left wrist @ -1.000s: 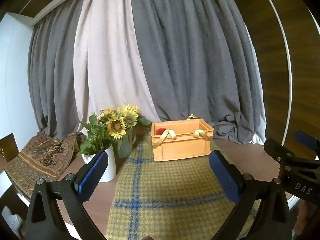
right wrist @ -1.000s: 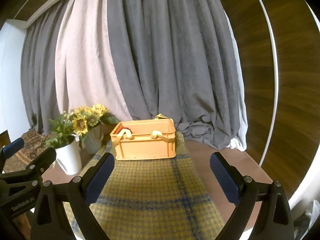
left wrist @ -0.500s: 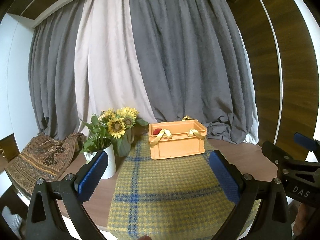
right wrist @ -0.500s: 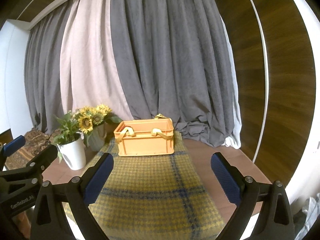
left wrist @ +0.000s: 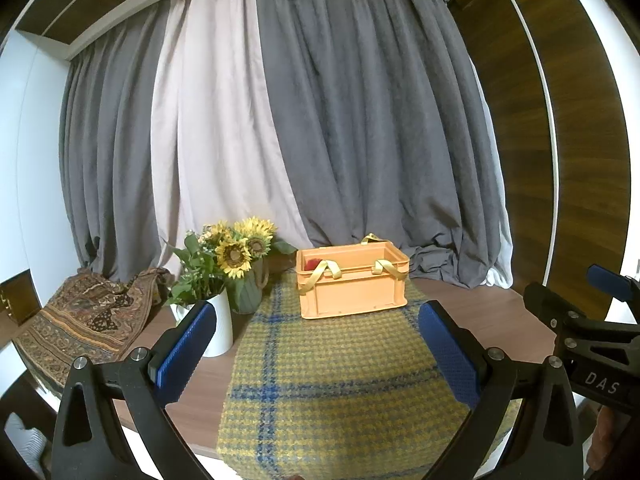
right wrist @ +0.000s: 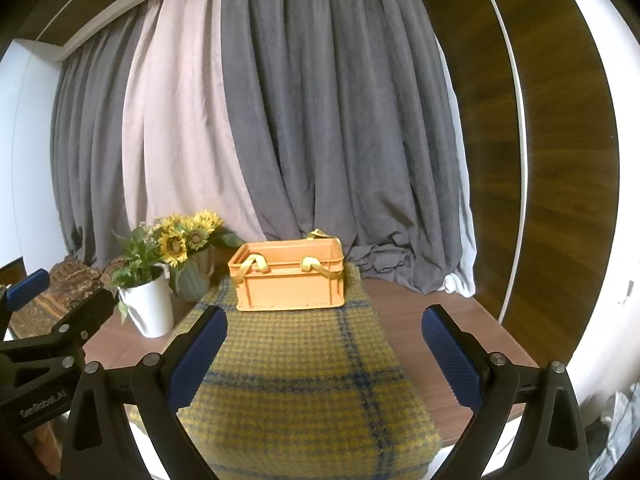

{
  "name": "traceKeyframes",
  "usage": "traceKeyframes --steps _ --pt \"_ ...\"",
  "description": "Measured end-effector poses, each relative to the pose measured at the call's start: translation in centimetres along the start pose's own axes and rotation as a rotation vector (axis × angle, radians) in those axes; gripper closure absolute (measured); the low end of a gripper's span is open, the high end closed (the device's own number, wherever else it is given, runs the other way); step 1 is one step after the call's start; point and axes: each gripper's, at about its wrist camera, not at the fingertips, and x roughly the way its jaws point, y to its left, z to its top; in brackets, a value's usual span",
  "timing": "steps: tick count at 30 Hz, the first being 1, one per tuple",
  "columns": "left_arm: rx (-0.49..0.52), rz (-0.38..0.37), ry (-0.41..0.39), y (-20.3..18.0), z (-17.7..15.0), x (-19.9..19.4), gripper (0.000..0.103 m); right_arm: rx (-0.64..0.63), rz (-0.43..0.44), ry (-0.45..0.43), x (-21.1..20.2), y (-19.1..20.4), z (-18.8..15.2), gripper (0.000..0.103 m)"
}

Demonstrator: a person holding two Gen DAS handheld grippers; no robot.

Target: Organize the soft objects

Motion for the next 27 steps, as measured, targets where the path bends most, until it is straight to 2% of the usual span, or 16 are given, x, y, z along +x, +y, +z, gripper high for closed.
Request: traceKeyframes --steps 27 --pt "0.007 -0.018 0.009 -1.0 0.2 -0.3 0.0 0.011 -0.014 0.005 -0.5 -1.2 0.0 0.004"
